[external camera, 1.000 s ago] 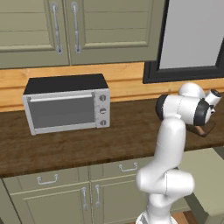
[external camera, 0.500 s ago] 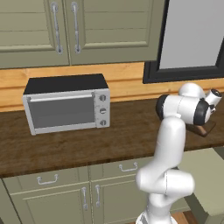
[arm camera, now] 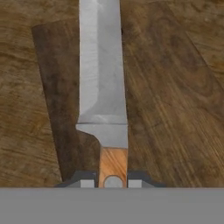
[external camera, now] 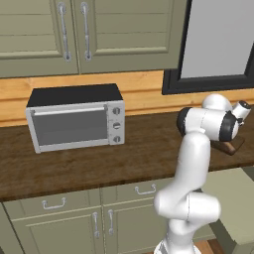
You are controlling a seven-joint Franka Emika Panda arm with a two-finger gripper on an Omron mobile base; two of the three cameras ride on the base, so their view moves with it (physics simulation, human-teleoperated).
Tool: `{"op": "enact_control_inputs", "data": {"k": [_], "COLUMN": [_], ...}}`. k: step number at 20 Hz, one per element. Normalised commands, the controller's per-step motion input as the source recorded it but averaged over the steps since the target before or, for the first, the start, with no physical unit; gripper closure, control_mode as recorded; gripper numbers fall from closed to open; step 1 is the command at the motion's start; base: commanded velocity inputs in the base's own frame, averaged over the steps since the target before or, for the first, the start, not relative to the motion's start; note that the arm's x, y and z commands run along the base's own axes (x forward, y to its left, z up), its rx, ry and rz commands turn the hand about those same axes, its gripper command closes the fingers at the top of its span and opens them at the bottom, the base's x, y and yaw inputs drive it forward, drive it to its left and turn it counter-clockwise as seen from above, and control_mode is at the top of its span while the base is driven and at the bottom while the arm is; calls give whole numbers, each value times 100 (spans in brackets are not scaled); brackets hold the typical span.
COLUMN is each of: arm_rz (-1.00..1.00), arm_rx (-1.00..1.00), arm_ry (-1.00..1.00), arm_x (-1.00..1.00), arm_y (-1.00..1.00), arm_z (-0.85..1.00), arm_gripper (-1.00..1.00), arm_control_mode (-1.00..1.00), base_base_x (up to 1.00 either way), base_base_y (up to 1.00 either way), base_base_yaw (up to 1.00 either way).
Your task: Pick up the knife from the drawer and place it on the cutting board. Then place the meat from the plate to the cutting board.
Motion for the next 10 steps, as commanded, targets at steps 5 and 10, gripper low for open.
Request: {"op": "enact_control_inputs", "data": {"k": [5,10], "arm_rz": [0,0], "arm_rx": [0,0], "arm_ry": [2,11], "arm_x": [12,11], "arm_y": [-5,-10], "arm_z": [-15,-46], "arm_gripper": [100,100], "arm_control_mode": [-100,-100], "base_base_x": [0,0], "base_base_y": [0,0], "base_base_yaw": [0,0]}}
